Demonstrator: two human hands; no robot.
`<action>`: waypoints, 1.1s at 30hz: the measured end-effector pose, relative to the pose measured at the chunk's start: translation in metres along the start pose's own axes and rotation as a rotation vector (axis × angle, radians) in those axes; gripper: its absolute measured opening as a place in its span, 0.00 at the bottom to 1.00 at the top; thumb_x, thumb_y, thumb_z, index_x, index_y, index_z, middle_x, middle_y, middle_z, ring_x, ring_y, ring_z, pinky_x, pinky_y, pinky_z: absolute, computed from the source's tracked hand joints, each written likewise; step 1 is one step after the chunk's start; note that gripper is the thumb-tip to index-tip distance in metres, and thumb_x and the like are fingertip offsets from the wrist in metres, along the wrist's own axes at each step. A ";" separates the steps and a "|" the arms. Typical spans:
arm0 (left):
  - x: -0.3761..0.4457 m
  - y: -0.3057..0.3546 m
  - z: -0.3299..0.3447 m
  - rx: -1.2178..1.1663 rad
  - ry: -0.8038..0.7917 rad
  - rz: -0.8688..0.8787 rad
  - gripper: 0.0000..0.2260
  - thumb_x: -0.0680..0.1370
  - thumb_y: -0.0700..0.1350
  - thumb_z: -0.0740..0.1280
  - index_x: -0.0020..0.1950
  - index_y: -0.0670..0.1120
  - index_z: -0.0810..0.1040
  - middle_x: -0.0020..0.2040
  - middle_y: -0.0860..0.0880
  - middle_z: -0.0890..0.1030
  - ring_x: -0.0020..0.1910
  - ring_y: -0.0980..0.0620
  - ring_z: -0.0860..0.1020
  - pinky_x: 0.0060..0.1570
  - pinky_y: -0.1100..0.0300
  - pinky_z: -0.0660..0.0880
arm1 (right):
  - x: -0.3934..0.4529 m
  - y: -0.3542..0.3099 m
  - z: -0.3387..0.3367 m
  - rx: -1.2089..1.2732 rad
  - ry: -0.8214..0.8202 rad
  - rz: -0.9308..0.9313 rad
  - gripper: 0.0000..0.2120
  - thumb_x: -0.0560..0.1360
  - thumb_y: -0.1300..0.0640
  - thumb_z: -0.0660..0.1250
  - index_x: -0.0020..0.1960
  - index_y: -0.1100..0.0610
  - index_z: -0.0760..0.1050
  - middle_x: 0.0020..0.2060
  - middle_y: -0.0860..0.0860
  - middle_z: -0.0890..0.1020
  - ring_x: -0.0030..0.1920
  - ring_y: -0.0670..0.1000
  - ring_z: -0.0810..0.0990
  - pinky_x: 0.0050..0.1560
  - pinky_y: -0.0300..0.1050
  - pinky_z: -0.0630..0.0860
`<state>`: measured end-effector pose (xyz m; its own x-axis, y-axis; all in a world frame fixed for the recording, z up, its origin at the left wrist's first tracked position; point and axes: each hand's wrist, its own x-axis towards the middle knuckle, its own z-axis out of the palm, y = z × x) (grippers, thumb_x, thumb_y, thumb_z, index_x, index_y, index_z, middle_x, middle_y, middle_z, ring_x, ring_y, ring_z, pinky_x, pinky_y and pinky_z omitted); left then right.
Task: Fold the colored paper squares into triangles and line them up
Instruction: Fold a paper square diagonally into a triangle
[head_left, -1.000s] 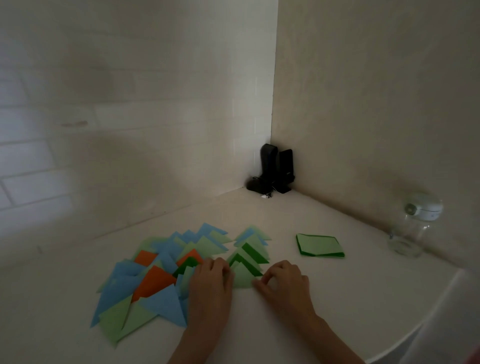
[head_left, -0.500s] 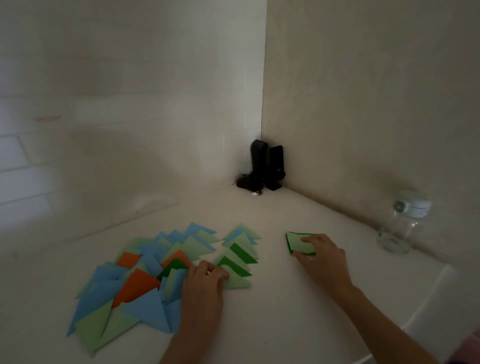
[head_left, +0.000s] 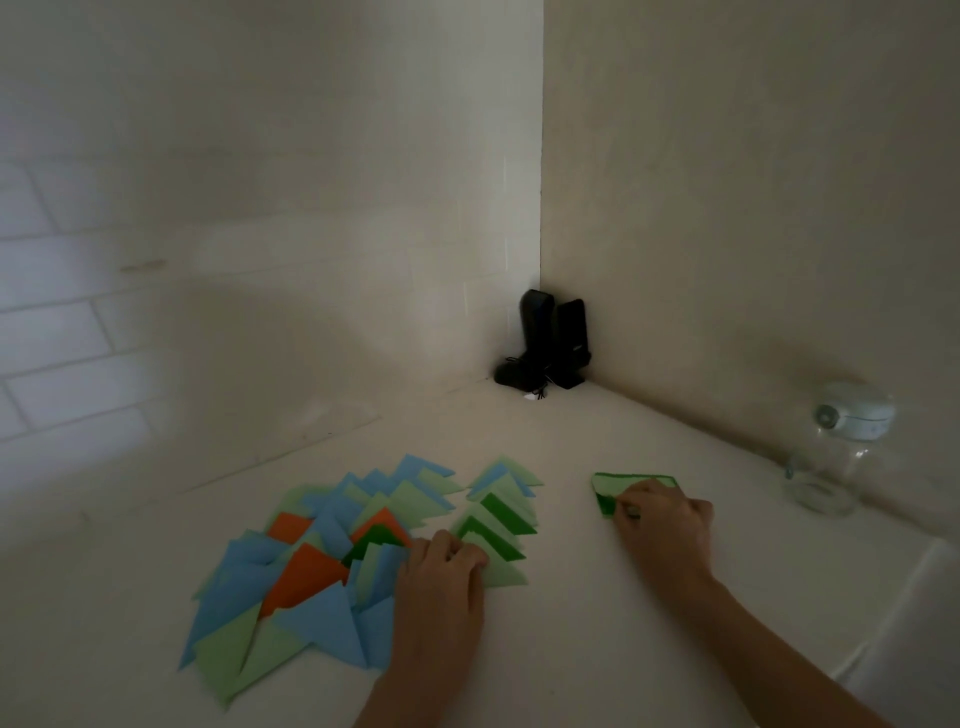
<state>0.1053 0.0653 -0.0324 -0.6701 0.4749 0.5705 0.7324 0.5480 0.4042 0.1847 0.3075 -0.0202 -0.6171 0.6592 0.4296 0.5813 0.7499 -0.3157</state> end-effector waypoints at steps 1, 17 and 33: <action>-0.001 0.003 -0.001 -0.002 -0.002 0.007 0.10 0.67 0.35 0.73 0.40 0.50 0.80 0.40 0.52 0.76 0.39 0.51 0.72 0.36 0.55 0.73 | -0.001 -0.001 -0.001 0.015 0.015 0.000 0.07 0.74 0.51 0.65 0.45 0.48 0.82 0.49 0.43 0.81 0.50 0.49 0.77 0.52 0.46 0.58; -0.017 0.037 0.005 -0.150 -0.064 0.081 0.12 0.68 0.33 0.70 0.44 0.49 0.79 0.45 0.54 0.74 0.46 0.55 0.72 0.41 0.60 0.73 | -0.038 0.013 -0.053 0.432 0.322 -0.239 0.06 0.67 0.56 0.76 0.38 0.50 0.79 0.37 0.41 0.79 0.39 0.44 0.77 0.42 0.51 0.75; -0.036 0.052 0.019 -0.402 -0.236 0.165 0.15 0.72 0.51 0.68 0.57 0.59 0.68 0.50 0.61 0.66 0.50 0.61 0.69 0.47 0.71 0.66 | -0.098 0.017 -0.019 0.369 -0.064 -0.333 0.11 0.67 0.39 0.64 0.35 0.46 0.78 0.35 0.39 0.79 0.36 0.46 0.78 0.37 0.44 0.75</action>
<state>0.1654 0.0894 -0.0456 -0.5162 0.7016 0.4911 0.7884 0.1654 0.5925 0.2654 0.2547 -0.0519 -0.7753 0.3739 0.5090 0.1277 0.8821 -0.4533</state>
